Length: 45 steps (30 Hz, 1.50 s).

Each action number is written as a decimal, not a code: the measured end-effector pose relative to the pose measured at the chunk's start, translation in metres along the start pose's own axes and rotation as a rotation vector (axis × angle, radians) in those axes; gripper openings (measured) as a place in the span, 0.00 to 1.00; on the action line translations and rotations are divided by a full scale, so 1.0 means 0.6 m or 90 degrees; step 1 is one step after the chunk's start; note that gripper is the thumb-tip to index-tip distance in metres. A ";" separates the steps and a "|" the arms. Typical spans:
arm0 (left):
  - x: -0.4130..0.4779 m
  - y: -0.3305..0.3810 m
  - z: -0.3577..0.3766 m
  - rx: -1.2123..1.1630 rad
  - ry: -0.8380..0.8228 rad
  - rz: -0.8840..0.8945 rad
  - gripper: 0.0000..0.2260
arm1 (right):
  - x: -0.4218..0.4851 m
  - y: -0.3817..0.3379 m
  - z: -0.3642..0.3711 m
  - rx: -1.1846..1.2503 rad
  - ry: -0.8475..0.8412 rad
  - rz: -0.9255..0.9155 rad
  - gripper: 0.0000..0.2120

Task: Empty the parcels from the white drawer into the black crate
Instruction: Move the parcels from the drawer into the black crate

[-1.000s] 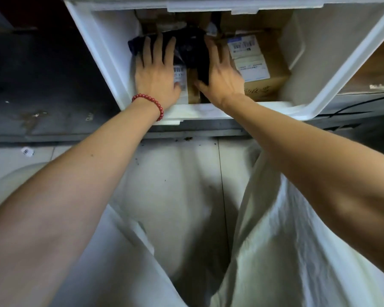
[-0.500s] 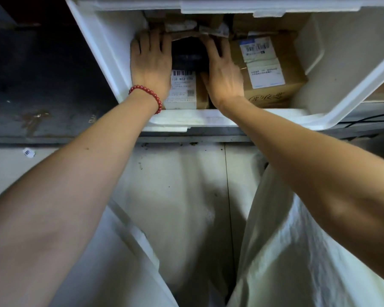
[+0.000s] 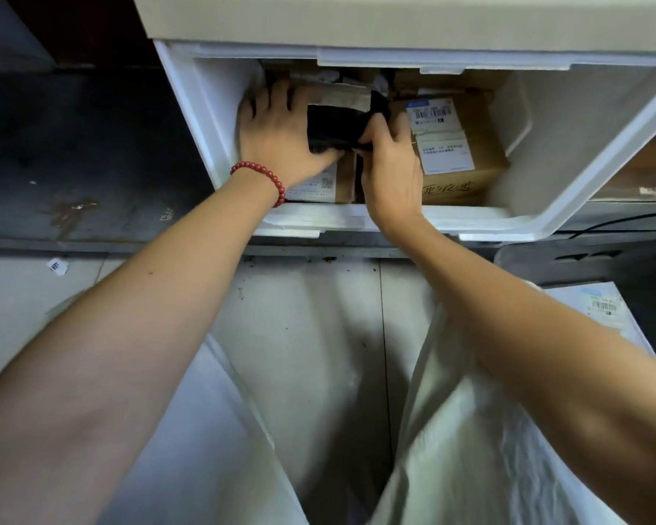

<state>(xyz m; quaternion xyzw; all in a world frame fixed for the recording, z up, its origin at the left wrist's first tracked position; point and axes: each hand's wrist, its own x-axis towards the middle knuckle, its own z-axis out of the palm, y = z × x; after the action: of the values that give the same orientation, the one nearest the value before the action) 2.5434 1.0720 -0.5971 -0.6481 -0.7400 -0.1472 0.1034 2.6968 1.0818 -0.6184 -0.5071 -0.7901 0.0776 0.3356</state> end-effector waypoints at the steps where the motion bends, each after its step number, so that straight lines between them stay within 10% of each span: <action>1: -0.005 0.004 -0.001 -0.008 0.009 -0.001 0.42 | -0.005 -0.002 -0.006 0.000 0.005 0.010 0.10; 9: -0.049 0.024 -0.010 -0.116 -0.001 -0.039 0.48 | -0.054 0.021 -0.049 -0.054 -0.055 -0.013 0.09; 13: -0.071 0.042 -0.024 -0.344 -0.154 -0.112 0.59 | -0.076 0.052 -0.064 0.220 -0.093 0.060 0.08; 21: -0.105 0.084 -0.012 -0.457 -0.204 -0.245 0.62 | -0.094 0.071 -0.101 0.544 -0.155 0.383 0.42; 27: -0.142 0.088 0.011 -0.460 -0.310 -0.262 0.49 | -0.115 0.098 -0.090 0.464 -0.274 0.436 0.18; 32: -0.168 0.102 0.017 -0.476 -0.288 -0.283 0.50 | -0.136 0.112 -0.088 0.396 -0.255 0.450 0.31; 38: -0.182 0.126 0.003 -0.605 -0.246 -0.323 0.55 | -0.151 0.086 -0.121 0.653 -0.218 0.525 0.24; 45: -0.253 0.147 -0.030 -0.869 -0.133 -0.380 0.38 | -0.192 0.073 -0.159 0.628 -0.159 0.491 0.24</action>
<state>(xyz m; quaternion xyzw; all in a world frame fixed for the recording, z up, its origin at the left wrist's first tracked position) 2.6509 0.9347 -0.6252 -0.3508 -0.6347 -0.5326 -0.4363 2.8176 0.9834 -0.6181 -0.5280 -0.4553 0.6061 0.3827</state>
